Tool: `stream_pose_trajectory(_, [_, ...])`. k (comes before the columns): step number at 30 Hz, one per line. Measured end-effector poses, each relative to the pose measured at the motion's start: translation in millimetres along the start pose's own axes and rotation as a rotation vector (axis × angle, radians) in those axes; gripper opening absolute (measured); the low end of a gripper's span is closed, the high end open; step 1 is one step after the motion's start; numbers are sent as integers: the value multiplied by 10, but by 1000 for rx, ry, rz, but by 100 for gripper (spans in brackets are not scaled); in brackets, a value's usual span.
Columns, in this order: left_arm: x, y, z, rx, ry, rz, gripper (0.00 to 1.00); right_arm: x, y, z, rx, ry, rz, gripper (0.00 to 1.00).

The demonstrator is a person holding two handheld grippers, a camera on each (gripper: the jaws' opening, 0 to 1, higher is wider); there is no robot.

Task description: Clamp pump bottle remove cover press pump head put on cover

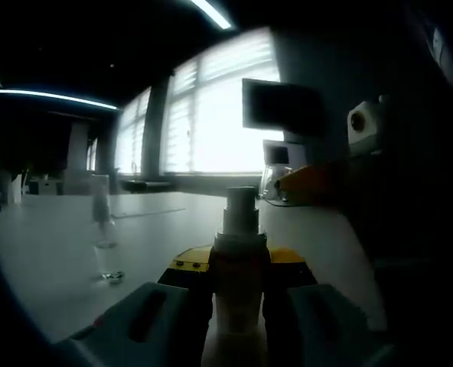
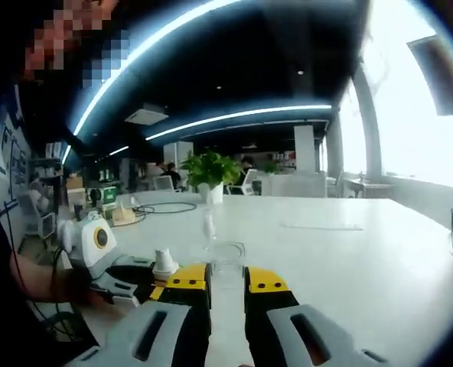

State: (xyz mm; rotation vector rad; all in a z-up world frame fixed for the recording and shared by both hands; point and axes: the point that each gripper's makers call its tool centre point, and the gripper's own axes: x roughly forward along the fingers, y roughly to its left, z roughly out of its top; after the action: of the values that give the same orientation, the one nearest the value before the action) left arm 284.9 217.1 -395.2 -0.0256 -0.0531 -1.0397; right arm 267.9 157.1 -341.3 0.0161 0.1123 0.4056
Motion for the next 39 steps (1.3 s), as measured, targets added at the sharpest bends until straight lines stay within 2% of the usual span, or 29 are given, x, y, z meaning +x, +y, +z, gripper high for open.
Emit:
stream_pose_trajectory(9, [2, 2, -1, 0, 0, 0, 15, 8, 108, 170, 26, -26, 13, 11])
stream_pose_trajectory(18, [2, -1, 0, 0, 0, -2, 15, 63, 341, 220, 30, -29, 85, 11])
stream_pose_trajectory(28, [1, -9, 1, 4, 1, -3, 15, 107, 483, 270, 28, -33, 113, 11])
stream_pose_trajectory(29, [0, -10, 2, 5, 1, -4, 15, 112, 497, 274, 25, -34, 113, 11])
stream_pose_trajectory(32, [1, -12, 1, 5, 1, -4, 15, 130, 547, 296, -81, -37, 93, 11])
stream_pose_trajectory(39, [1, -15, -1, 5, 2, -6, 15, 191, 671, 258, -60, -24, 120, 11])
